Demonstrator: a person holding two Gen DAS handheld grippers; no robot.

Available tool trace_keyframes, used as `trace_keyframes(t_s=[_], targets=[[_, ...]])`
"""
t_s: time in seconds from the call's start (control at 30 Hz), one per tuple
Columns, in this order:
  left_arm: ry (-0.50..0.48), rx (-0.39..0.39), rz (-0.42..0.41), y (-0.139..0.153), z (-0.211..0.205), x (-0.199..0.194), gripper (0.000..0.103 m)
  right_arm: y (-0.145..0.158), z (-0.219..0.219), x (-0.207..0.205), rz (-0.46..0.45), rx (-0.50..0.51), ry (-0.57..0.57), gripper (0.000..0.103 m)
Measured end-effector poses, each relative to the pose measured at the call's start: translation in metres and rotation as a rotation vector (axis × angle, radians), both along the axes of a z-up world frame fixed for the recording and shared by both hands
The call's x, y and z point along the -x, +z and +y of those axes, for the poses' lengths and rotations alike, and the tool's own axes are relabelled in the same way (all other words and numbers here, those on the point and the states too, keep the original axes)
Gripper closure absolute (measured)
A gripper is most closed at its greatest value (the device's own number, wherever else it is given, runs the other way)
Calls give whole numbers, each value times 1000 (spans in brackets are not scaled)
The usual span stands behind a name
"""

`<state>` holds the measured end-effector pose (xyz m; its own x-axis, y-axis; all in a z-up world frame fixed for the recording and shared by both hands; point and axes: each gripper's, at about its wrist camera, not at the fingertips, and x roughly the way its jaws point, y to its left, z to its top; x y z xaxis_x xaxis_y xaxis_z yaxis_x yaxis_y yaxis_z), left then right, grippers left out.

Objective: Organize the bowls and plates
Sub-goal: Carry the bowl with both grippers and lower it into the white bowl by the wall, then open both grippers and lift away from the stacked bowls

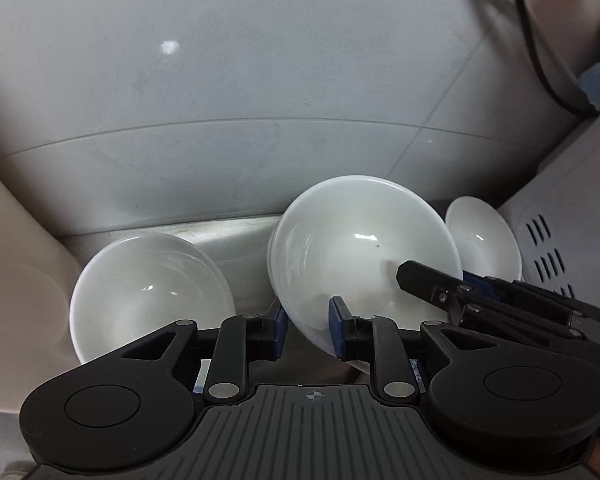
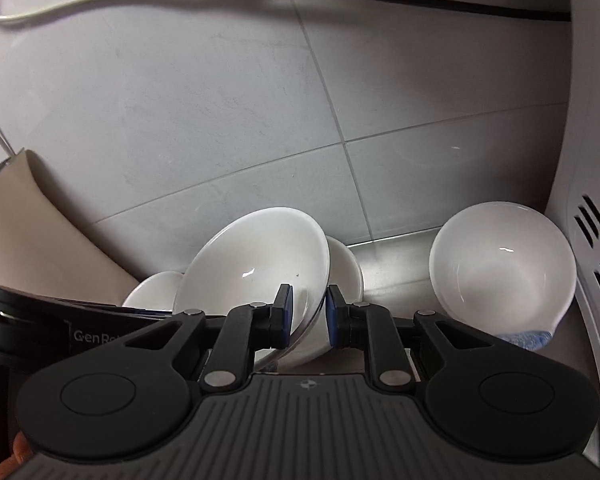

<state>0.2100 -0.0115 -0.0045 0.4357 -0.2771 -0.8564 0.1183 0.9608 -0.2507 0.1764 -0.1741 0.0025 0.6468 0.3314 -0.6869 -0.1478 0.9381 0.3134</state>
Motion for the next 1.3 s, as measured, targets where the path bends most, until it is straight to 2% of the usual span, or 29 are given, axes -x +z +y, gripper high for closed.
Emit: trace_keyframes(t_s=[0.27, 0.7, 0.97, 1.0, 1.1, 1.17, 1.3], targets=[[45, 5, 10, -12, -1, -13, 7, -17, 7, -8, 31, 13, 2, 81], [78, -16, 5, -18, -7, -11, 6, -18, 24, 0, -70, 146, 59, 78], [91, -41, -15, -15, -10, -7, 6, -16, 27, 7, -96, 164, 64, 76], [90, -44, -19, -14, -10, -7, 6, -16, 26, 8, -102, 167, 63, 75], [96, -33, -22, -11, -8, -4, 5, -19, 25, 8, -96, 166, 44, 61], [98, -29, -25, -9, -7, -1, 2, -20, 22, 10, -101, 158, 41, 59], [100, -28, -29, -4, -6, 8, 1, -21, 20, 13, -108, 175, 37, 47]])
